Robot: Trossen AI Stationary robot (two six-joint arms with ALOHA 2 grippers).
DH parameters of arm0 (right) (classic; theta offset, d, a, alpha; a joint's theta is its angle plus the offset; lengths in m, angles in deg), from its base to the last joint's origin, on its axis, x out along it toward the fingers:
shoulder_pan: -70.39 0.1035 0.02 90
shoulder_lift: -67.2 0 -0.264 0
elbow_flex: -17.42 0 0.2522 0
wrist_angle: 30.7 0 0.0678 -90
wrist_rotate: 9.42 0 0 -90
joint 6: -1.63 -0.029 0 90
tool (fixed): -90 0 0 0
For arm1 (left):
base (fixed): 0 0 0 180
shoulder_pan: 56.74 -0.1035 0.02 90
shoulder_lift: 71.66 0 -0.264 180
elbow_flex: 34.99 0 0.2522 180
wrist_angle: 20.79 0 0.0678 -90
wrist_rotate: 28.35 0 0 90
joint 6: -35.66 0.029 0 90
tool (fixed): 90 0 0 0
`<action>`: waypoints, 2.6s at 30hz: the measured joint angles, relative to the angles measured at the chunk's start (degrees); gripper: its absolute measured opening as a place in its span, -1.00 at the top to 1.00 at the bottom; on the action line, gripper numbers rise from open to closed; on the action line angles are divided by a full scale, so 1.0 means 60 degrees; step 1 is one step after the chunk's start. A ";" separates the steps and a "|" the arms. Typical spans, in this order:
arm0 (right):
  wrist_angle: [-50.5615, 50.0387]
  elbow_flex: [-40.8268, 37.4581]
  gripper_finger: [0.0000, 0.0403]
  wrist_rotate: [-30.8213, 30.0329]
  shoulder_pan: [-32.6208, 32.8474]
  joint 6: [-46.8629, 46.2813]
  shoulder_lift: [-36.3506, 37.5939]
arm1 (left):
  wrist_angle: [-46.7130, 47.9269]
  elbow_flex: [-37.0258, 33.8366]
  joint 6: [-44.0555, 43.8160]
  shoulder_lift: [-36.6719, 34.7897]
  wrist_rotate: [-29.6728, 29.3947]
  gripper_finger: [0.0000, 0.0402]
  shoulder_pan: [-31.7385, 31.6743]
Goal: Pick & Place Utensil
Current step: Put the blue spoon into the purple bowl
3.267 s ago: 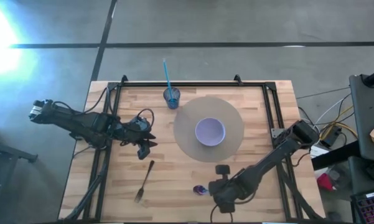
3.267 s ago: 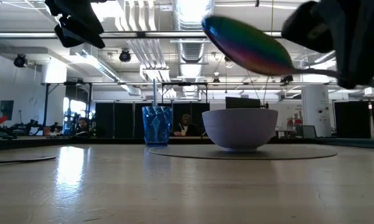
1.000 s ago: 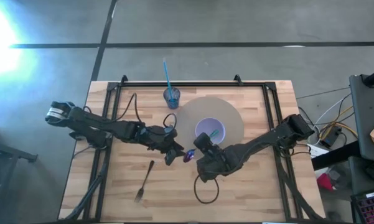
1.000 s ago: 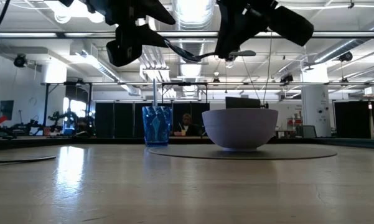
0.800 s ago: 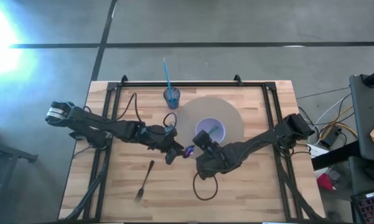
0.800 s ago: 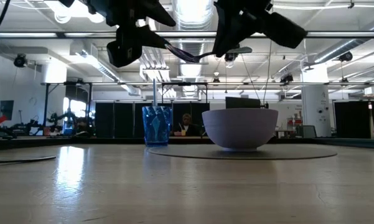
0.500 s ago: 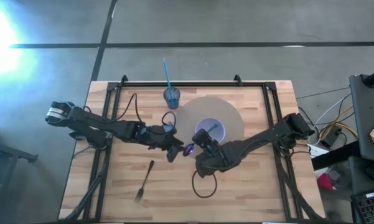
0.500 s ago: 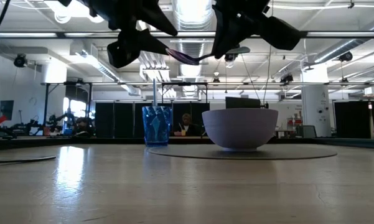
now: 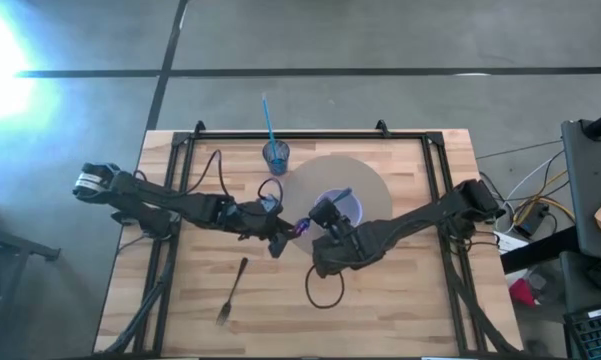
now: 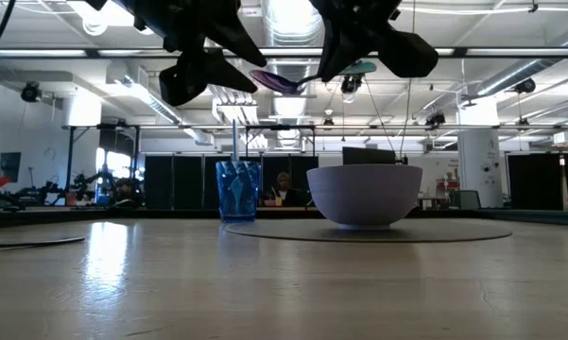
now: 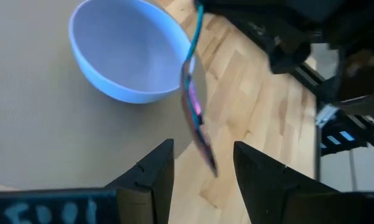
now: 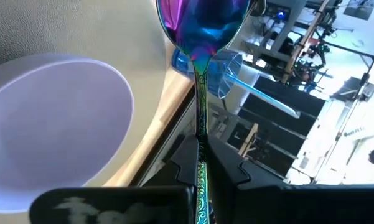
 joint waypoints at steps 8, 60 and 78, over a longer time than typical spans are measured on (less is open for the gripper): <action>0.0449 0.0000 0.94 -0.0483 -0.0040 0.0266 0.0039 | 0.0205 0.0000 0.0034 0.0000 -0.0452 0.31 -0.0101; 0.1101 0.0000 0.16 -0.0698 -0.0032 0.0646 0.0227 | 0.0393 0.0000 0.0734 0.0000 -0.1068 1.00 -0.0144; 0.1226 -0.0011 0.11 -0.0660 -0.0029 -0.0103 0.1446 | 0.0291 0.0022 0.1338 -0.0018 -0.1069 1.00 -0.0553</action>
